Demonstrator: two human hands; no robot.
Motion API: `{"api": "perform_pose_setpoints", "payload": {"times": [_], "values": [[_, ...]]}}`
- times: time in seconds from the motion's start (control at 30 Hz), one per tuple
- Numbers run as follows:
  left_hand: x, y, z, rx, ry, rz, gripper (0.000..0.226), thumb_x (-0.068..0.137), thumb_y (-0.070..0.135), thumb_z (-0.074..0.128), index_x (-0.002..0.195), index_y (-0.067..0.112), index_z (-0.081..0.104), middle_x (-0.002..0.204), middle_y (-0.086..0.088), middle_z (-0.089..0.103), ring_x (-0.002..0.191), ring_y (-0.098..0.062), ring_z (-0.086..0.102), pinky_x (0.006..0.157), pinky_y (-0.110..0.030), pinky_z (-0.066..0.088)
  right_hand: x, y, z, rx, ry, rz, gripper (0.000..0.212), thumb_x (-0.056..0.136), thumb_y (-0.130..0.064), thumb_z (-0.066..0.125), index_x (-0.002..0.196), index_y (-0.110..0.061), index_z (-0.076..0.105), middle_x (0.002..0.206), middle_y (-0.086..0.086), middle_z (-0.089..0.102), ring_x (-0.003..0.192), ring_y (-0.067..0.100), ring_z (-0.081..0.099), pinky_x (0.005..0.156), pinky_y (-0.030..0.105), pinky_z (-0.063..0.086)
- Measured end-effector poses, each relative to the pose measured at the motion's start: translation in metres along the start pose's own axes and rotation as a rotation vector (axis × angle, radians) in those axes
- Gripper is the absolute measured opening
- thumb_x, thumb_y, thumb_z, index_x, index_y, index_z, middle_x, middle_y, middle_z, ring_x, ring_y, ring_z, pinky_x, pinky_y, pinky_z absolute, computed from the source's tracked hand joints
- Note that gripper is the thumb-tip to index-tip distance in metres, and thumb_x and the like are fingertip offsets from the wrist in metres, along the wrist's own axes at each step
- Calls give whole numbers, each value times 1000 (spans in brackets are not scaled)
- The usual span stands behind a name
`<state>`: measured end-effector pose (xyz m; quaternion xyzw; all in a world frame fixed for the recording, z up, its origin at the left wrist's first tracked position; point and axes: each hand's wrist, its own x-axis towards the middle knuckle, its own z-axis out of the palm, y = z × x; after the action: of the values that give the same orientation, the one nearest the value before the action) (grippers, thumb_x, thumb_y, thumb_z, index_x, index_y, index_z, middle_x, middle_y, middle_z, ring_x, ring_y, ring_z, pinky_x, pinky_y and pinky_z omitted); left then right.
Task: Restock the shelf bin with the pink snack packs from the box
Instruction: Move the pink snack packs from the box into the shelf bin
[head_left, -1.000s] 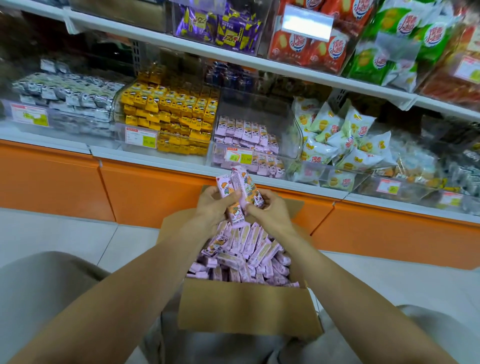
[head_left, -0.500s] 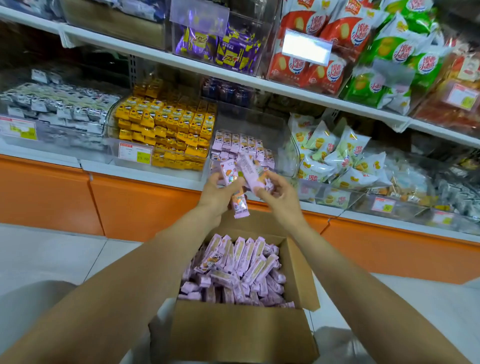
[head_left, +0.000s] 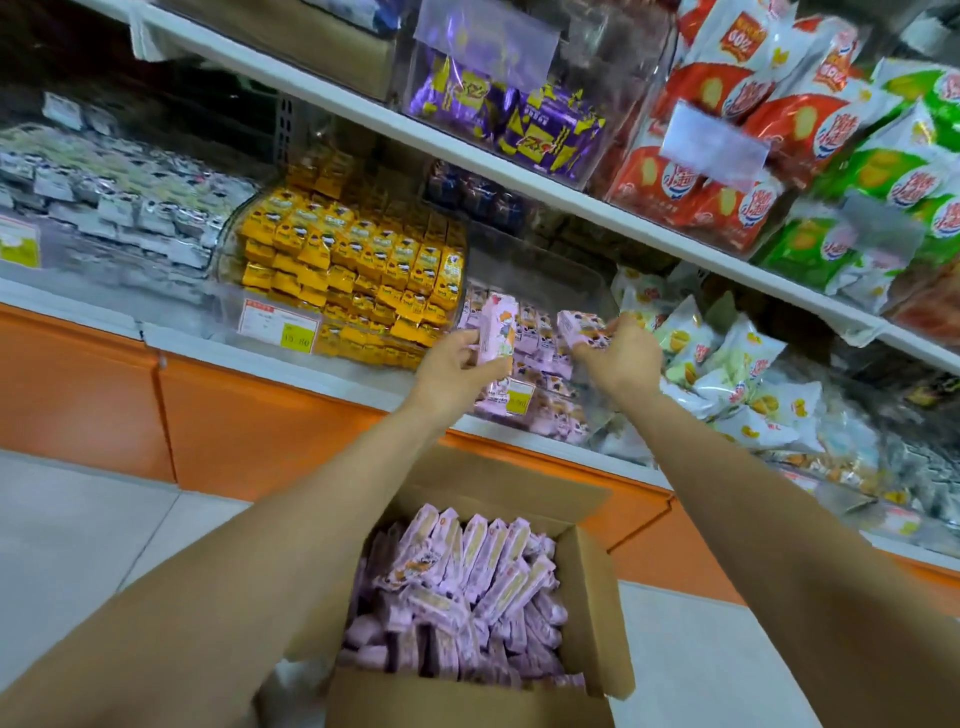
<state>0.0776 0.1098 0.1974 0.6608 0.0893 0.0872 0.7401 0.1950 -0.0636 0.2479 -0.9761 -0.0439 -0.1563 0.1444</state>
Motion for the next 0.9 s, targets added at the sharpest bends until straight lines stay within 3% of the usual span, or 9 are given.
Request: {"api": "perform_pose_setpoints", "payload": {"times": [0.07, 0.1, 0.2, 0.33, 0.4, 0.5, 0.63, 0.8, 0.9], "values": [[4, -9, -3, 34, 43, 62, 55, 83, 32, 75, 130, 10, 55, 114, -16, 66, 100, -37, 63, 73, -33, 53, 11, -4, 9, -93, 9, 5, 51, 80, -43, 70, 106, -2, 54, 98, 18, 64, 91, 35, 60, 68, 38, 47], [6, -12, -5, 43, 51, 76, 57, 81, 33, 76, 128, 9, 56, 112, -20, 67, 103, -41, 61, 78, -40, 54, 15, -5, 15, -131, -4, 19, 52, 81, -43, 70, 108, -2, 53, 101, 19, 63, 94, 36, 60, 70, 38, 47], [12, -20, -10, 52, 76, 144, 46, 83, 32, 74, 119, 9, 58, 90, -24, 70, 84, -37, 68, 80, -48, 56, 25, -3, 35, -243, -72, 30, 56, 82, -40, 70, 119, -4, 47, 118, 24, 53, 101, 41, 58, 77, 40, 47], [26, -34, -13, 67, 99, 174, 63, 81, 41, 74, 130, 6, 54, 80, -17, 70, 79, -29, 68, 79, -48, 55, 39, -5, 56, -386, -135, 9, 55, 86, -36, 65, 131, -11, 45, 128, 24, 46, 109, 41, 55, 88, 40, 49], [30, -38, -14, 44, 84, 176, 66, 77, 48, 74, 127, 8, 57, 80, -12, 71, 70, -21, 67, 75, -46, 57, 48, -5, 65, -443, -146, 4, 51, 87, -32, 64, 131, -11, 48, 128, 24, 46, 114, 39, 53, 90, 40, 49], [34, -41, -15, -10, 48, 181, 45, 80, 35, 76, 114, 9, 65, 61, 2, 66, 52, -6, 55, 57, -29, 49, 58, -6, 79, -441, -161, 23, 47, 85, -30, 66, 126, -11, 52, 129, 23, 43, 113, 38, 53, 90, 41, 48], [35, -43, -16, -52, 20, 178, 37, 82, 28, 76, 111, 7, 63, 49, 15, 60, 49, 3, 54, 58, -16, 43, 69, -4, 92, -397, -167, 51, 41, 89, -33, 62, 122, -9, 60, 127, 22, 49, 113, 35, 54, 94, 39, 47], [32, -42, -16, -74, -4, 212, 37, 84, 24, 74, 115, 12, 59, 60, 5, 62, 50, 5, 56, 58, -9, 41, 73, 3, 97, -345, -219, 59, 55, 87, -43, 62, 130, -10, 52, 131, 21, 49, 110, 36, 56, 91, 39, 48], [31, -44, -16, -86, 18, 213, 49, 84, 26, 74, 125, 6, 57, 52, 8, 60, 52, 4, 56, 60, -12, 43, 69, 4, 93, -342, -231, 41, 60, 83, -25, 71, 133, -4, 43, 130, 23, 48, 115, 38, 53, 90, 39, 47]]}}
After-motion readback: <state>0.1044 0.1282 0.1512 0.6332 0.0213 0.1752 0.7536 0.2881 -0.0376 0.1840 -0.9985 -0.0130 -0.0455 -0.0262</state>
